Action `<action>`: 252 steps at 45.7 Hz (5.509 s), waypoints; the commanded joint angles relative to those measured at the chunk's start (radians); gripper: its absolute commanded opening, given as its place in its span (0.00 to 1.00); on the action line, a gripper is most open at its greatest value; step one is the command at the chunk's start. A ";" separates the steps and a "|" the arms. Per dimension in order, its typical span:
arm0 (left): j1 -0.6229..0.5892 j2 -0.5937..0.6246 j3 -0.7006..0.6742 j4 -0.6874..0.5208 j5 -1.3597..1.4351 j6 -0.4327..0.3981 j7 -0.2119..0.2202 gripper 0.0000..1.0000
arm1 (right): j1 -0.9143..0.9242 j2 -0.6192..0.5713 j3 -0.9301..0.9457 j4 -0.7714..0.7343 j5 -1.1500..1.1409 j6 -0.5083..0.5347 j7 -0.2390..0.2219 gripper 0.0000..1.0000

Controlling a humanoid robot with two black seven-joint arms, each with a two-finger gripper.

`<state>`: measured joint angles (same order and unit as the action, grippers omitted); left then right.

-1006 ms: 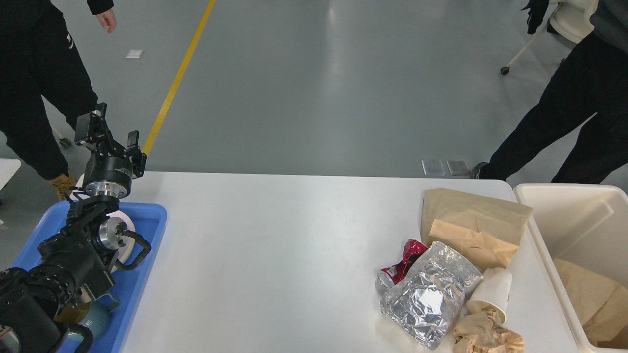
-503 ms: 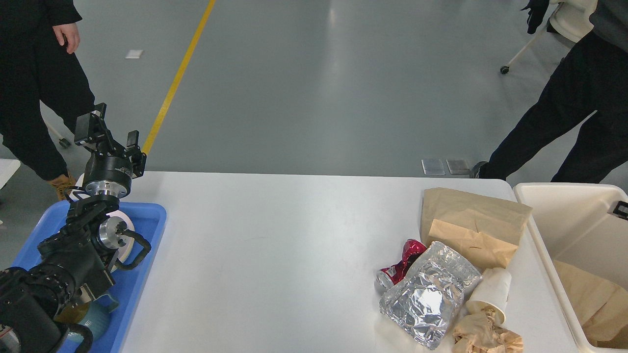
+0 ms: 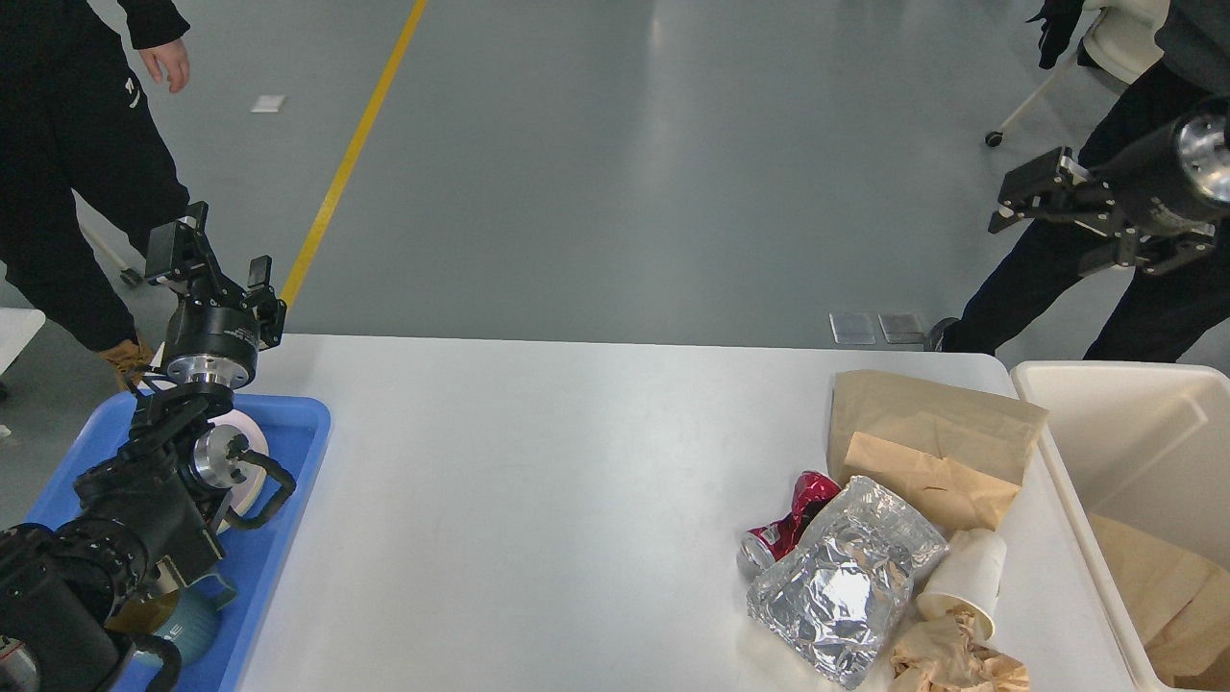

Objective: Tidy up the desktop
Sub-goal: 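Raise the right gripper and bring it back over the bin edge, then lower the right gripper onto the second brown paper bag and grasp it, then lift the brown paper bag and drop it into the white bin, then swing the right gripper over the table toward the foil packet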

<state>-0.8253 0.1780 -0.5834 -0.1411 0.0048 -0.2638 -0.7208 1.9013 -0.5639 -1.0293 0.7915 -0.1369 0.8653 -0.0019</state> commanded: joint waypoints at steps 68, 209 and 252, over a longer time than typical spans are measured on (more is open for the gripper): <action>0.000 0.000 0.001 0.000 0.000 0.000 0.000 0.96 | -0.780 0.078 0.218 -0.210 0.007 -0.514 -0.001 1.00; 0.000 0.000 0.001 0.000 0.000 0.000 0.000 0.96 | -0.647 -0.002 0.144 -0.420 0.214 -0.585 0.002 1.00; 0.000 0.000 0.001 0.000 0.000 0.000 0.000 0.96 | -0.438 0.348 0.061 -0.002 0.217 -0.058 -0.003 1.00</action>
<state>-0.8252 0.1779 -0.5830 -0.1412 0.0046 -0.2639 -0.7211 1.5666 -0.2344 -0.9947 0.7915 0.0807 0.8929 -0.0038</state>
